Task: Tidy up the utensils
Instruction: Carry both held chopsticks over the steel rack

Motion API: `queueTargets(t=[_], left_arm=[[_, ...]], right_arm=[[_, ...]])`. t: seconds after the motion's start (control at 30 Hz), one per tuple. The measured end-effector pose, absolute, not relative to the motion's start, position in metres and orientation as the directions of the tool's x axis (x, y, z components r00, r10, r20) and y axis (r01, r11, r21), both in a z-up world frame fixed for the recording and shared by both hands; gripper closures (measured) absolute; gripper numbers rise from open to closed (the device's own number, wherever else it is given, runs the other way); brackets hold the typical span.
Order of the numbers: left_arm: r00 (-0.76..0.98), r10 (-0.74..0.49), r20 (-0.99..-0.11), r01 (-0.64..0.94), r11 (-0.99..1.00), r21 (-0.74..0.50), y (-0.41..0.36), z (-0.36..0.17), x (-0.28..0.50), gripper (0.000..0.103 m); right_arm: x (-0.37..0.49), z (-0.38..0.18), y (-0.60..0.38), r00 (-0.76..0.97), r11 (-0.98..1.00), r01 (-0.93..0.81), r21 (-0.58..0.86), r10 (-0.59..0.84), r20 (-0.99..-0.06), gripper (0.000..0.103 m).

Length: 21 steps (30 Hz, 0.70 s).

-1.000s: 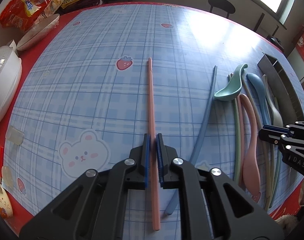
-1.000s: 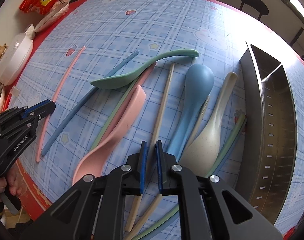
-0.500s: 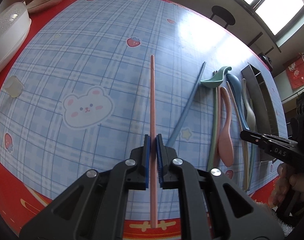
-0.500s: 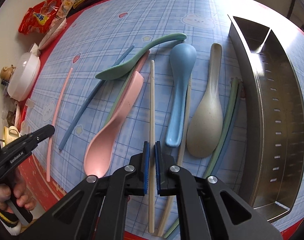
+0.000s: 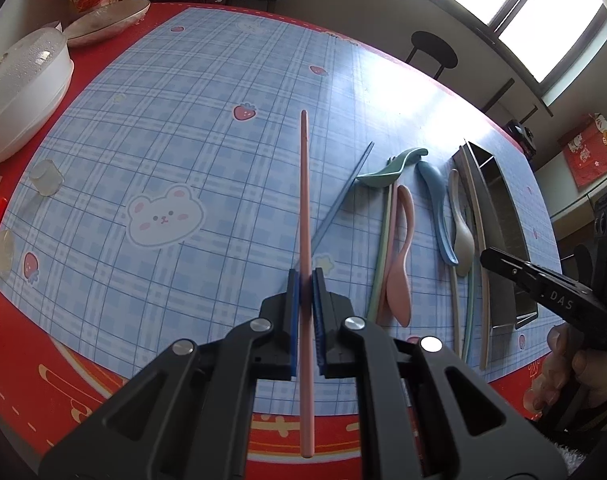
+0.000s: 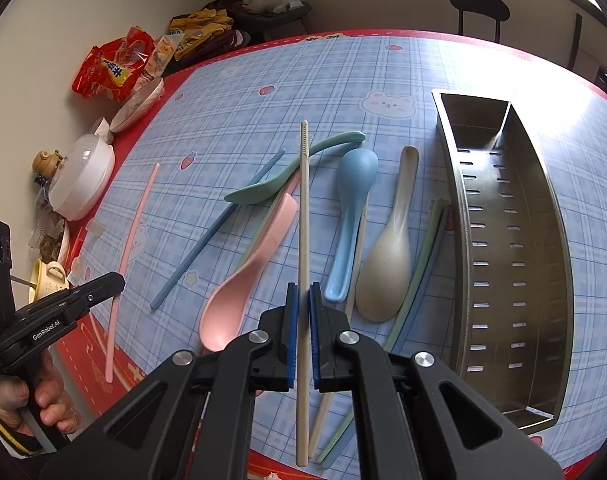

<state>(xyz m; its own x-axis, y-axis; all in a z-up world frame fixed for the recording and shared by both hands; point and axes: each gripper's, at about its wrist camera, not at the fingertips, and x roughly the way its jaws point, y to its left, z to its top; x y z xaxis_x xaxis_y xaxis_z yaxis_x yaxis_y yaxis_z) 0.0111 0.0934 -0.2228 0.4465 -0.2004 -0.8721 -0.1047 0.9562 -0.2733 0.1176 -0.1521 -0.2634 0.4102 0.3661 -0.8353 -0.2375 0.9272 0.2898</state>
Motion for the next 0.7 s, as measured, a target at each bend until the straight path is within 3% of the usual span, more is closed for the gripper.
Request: queueTargets(t=[0.37, 0.7], left_arm=[[0.438, -0.211, -0.874, -0.094, 0.956, -0.278, 0.071, -0.201, 0.028, 0.093], [0.397, -0.327, -0.857, 0.038, 0.939, -0.341, -0.033, -0.182, 0.082, 0.093]], right_arm=[[0.109, -0.241, -0.220, 0.520, 0.940, -0.155, 0.304, 0.340, -0.784, 0.097], [0.131, -0.237, -0.293, 0.553, 0.960, -0.095, 0.264, 0.271, -0.788, 0.097]])
